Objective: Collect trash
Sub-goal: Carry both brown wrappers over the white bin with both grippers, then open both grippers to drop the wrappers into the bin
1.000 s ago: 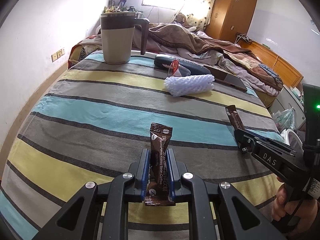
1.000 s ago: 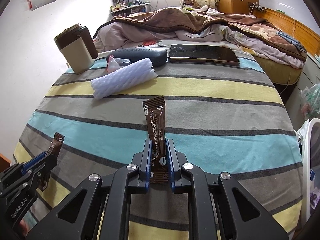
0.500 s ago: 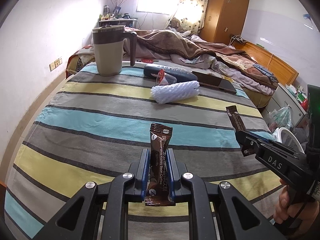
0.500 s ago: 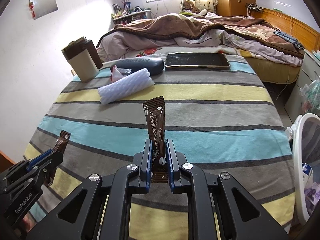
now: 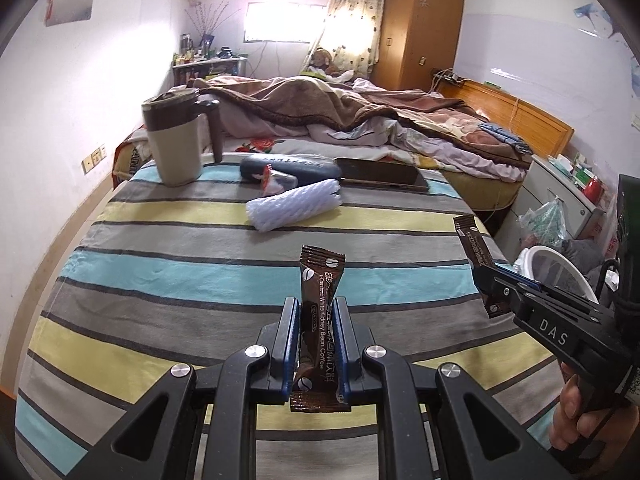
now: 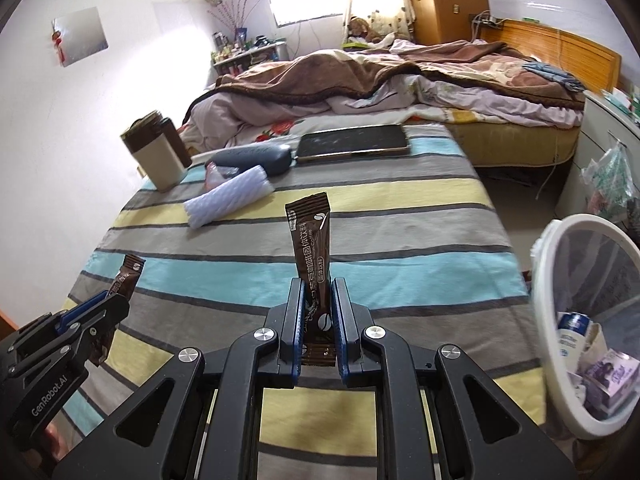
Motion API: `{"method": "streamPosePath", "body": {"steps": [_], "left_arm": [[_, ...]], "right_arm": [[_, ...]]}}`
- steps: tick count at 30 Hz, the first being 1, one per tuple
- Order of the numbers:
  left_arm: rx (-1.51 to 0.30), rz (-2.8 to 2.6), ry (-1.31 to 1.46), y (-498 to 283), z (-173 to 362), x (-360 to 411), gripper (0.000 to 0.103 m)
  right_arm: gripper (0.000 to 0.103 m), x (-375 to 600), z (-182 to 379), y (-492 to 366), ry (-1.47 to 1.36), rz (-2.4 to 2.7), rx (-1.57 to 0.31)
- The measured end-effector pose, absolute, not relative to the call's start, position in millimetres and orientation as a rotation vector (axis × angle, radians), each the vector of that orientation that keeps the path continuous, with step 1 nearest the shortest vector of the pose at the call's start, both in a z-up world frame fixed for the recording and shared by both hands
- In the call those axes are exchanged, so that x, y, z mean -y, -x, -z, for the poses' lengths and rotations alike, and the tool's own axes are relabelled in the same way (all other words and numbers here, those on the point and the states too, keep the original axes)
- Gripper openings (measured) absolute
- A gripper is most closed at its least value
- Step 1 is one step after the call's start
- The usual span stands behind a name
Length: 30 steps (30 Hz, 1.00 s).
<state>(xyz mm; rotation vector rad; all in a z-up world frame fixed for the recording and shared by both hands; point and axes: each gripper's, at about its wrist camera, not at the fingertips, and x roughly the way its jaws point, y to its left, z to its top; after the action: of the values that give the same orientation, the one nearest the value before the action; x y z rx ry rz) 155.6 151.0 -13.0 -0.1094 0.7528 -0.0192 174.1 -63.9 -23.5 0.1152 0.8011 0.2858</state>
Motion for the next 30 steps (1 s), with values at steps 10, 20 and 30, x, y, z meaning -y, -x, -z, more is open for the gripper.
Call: {"method": "streamPosePath", "body": {"steps": [10,20,30], "left_arm": [[-0.725,0.113,0.068,-158,-2,-93,0.017],[-0.711,0.239,0.012,-162,-12,-14,0.017],[-0.725,0.385,-0.046,-169,-8,72,0.017]], "right_arm": [[0.016,117,12,-162,-0.147,-0.214,-0.758],[0.016,181,9,-149,-0.192,-0.114,-0.729],[0.016,245,14,-140,-0.234,0.011,-0.726]]}}
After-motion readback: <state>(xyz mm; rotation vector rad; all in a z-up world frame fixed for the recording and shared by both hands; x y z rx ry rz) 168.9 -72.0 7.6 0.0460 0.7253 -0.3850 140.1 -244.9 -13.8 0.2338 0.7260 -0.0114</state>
